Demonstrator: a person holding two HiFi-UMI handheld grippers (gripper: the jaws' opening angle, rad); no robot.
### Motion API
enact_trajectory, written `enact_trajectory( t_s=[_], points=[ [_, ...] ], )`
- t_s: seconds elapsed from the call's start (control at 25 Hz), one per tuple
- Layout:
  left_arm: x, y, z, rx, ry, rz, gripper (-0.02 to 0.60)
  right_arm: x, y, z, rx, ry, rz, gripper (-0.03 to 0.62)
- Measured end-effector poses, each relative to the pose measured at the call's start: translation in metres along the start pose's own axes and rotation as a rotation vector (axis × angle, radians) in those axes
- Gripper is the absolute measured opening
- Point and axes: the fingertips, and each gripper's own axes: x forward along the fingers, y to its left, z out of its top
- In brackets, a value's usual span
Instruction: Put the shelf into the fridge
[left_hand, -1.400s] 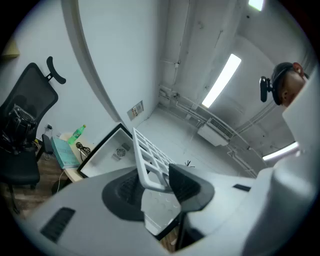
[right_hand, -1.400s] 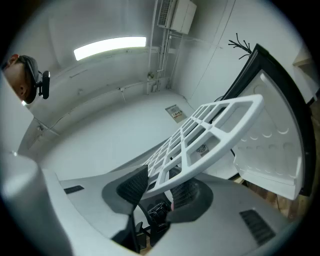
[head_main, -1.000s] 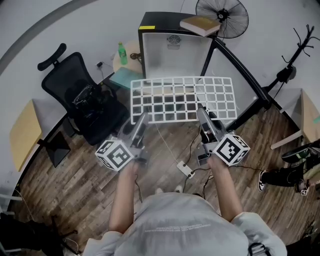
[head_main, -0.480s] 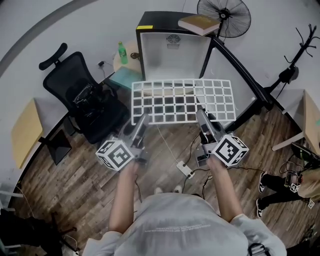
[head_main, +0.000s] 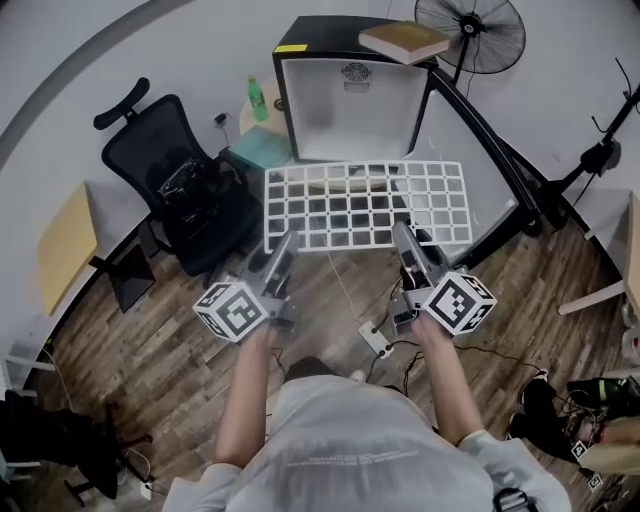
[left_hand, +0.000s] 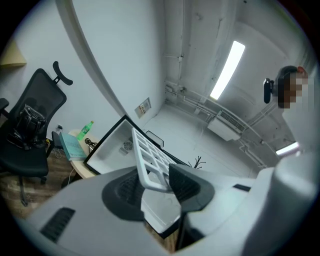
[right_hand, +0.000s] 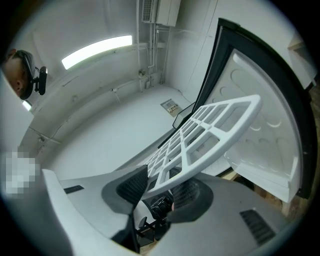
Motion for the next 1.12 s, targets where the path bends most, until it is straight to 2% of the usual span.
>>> enact_trajectory(
  t_s=[0.4, 0.64, 0.96, 1.12],
  points=[
    [0.038, 0.024, 0.0, -0.002, 0.001, 0.043, 0.126, 0.036, -0.037, 0.005, 0.035, 0.026, 0.01, 0.129],
    [0.081, 0.065, 0.012, -0.023, 0.019, 0.019, 0.126, 0.084, -0.062, 0.008, 0.029, 0.029, -0.027, 0.13],
    [0.151, 0.123, 0.064, -0.043, 0.043, -0.039, 0.126, 0.172, -0.077, 0.03, 0.011, 0.002, -0.08, 0.129],
    [0.181, 0.143, 0.076, -0.063, 0.071, -0.075, 0.126, 0.199, -0.088, 0.038, 0.008, -0.017, -0.129, 0.129]
  ],
)
